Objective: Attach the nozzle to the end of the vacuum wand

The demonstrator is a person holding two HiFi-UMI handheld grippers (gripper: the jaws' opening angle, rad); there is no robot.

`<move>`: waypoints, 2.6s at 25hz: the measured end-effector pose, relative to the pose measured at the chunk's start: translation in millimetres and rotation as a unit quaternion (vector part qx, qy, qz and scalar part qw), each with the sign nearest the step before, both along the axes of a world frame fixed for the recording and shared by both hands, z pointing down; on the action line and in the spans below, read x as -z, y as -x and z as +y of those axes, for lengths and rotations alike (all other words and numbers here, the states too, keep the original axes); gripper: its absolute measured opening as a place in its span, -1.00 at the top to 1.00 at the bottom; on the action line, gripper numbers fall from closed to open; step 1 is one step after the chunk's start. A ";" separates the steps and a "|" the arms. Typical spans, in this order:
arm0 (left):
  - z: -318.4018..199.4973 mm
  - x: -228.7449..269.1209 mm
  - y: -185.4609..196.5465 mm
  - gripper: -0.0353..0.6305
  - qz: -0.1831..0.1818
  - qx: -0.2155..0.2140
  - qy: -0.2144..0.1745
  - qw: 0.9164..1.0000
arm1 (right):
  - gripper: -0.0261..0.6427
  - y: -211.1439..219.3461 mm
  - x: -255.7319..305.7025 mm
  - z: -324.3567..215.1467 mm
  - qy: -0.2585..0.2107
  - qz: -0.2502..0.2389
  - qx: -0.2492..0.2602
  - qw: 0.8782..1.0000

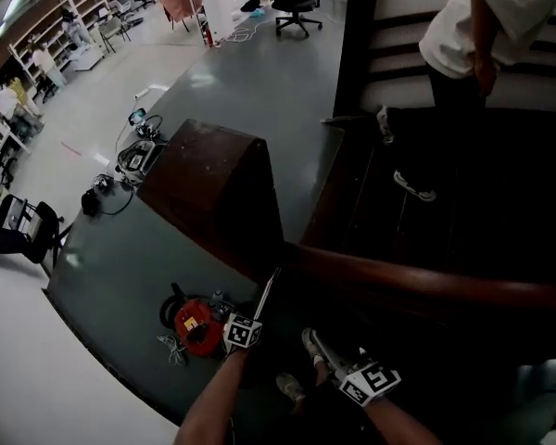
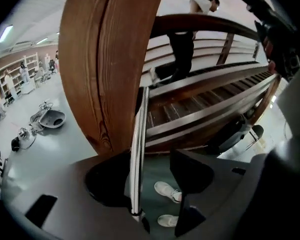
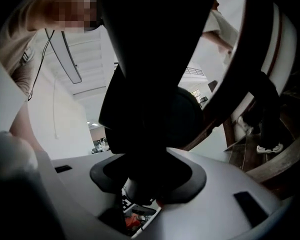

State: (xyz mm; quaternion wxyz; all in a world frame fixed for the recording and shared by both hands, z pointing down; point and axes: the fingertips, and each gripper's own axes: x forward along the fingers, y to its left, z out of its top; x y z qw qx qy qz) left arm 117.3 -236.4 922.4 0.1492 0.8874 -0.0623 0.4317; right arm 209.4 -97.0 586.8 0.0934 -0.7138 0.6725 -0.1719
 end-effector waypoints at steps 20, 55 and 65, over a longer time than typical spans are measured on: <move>-20.9 -88.0 -39.5 0.41 -0.061 -0.045 -0.038 0.996 | 0.38 -26.8 -35.7 -21.4 0.011 -0.009 -0.024 1.000; 87.4 43.6 206.6 0.46 -0.018 -0.016 -0.073 0.997 | 0.38 191.6 -38.8 -65.7 0.014 -0.058 0.138 0.989; 99.3 50.1 233.9 0.46 -0.014 0.001 -0.090 0.996 | 0.38 244.3 -86.5 -79.3 0.067 -0.023 0.201 0.977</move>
